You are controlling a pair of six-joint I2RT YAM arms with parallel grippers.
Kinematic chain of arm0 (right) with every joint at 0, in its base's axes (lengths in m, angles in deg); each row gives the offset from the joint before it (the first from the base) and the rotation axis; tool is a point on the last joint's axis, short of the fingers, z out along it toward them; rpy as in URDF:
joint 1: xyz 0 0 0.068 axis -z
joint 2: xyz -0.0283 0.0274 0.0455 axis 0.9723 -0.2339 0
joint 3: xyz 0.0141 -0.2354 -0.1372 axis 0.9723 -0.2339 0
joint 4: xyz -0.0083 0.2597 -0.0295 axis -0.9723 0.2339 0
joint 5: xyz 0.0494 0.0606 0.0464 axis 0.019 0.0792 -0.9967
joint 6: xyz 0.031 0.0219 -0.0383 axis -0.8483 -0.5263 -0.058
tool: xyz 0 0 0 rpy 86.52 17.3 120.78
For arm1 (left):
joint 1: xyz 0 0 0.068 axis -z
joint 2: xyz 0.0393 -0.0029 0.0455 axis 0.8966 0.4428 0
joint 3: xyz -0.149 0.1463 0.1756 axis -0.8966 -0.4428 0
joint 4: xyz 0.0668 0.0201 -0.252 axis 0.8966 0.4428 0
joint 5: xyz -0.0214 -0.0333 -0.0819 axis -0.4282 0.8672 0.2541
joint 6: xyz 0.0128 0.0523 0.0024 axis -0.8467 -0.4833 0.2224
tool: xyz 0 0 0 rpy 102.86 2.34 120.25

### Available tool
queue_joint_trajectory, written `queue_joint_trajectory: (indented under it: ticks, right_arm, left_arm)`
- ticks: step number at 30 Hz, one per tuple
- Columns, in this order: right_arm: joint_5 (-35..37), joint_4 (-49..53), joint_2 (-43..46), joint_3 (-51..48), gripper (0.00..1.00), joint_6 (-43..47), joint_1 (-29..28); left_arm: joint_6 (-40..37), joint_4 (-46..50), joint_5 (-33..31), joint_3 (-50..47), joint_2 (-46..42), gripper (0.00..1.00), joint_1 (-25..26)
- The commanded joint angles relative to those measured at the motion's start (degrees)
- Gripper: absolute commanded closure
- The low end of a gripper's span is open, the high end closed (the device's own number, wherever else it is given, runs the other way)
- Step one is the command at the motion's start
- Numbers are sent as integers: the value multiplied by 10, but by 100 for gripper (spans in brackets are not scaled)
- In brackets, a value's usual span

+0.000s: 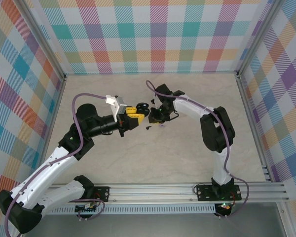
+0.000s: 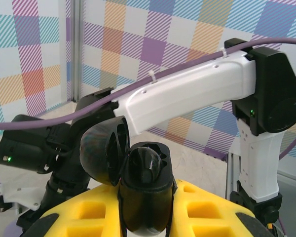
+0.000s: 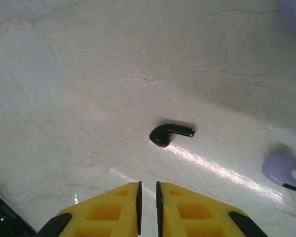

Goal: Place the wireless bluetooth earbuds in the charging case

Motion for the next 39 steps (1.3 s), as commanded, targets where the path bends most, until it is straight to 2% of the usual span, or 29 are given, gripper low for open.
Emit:
queue_joint_trajectory:
  ticks: [1,13,25,39]
  right_arm:
    - [1,31,-30,33,84,18,-5]
    - [27,53,-99,96,90,30,-12]
    - [63,67,-133,119,90,32,-17]
    - [72,100,-107,77,89,54,-40]
  left_arm:
    - [-1,-12,11,-1,-10,89,6]
    - [1,-14,10,-4,-14,89,6]
    - [3,-18,11,-6,-13,89,6]
    - [7,-28,15,-8,-8,89,6]
